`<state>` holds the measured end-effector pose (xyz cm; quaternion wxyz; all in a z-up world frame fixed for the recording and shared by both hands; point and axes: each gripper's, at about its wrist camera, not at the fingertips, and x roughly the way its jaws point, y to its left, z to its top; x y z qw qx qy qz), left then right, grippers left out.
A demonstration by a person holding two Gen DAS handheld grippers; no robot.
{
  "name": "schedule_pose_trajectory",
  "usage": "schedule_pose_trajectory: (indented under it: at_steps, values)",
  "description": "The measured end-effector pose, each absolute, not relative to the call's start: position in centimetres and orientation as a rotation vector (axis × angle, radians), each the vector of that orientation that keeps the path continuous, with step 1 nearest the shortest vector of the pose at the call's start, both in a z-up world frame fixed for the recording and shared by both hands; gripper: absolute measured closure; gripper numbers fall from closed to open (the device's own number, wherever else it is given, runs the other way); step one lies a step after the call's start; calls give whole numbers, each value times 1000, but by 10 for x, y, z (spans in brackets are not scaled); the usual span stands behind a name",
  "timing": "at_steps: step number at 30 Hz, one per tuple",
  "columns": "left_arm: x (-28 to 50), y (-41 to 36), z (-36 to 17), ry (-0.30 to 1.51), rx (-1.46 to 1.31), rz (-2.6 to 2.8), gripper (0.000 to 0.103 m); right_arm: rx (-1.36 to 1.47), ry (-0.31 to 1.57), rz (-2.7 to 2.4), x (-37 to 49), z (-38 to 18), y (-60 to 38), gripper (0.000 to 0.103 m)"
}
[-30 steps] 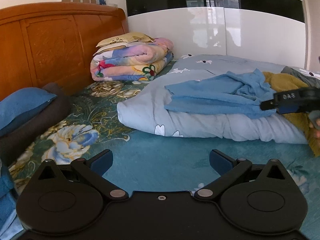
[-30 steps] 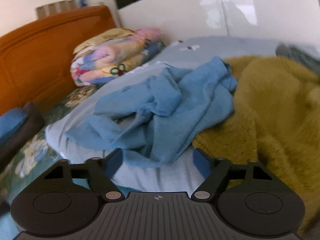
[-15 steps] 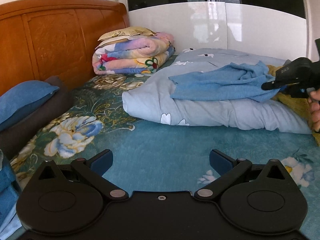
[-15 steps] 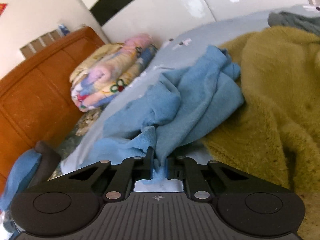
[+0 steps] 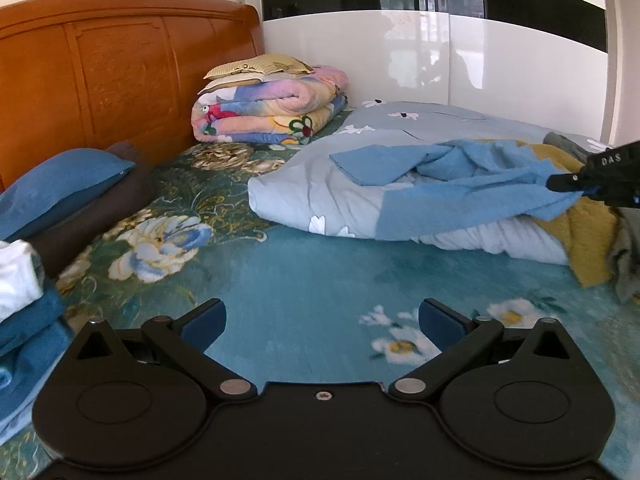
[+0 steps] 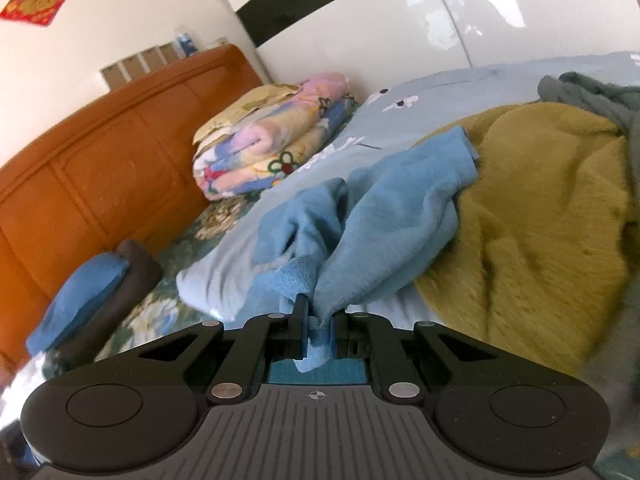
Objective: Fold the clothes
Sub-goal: 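Grasp the light-blue sweatshirt with the right gripper while the left gripper approaches, then pull the sweatshirt onto the blanket with the right gripper while the left gripper grasps it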
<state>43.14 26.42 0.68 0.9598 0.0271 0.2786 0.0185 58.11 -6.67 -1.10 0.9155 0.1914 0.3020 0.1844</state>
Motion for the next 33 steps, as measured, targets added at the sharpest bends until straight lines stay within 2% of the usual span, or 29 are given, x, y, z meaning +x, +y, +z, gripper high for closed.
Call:
schedule_pose_trajectory:
  at_steps: [21, 33]
  values:
    - [286, 206, 24, 613, 0, 28, 1, 403, 707, 576, 386, 0, -136, 98]
    - [230, 166, 9, 665, -52, -17, 1, 432, 894, 567, 247, -29, -196, 98]
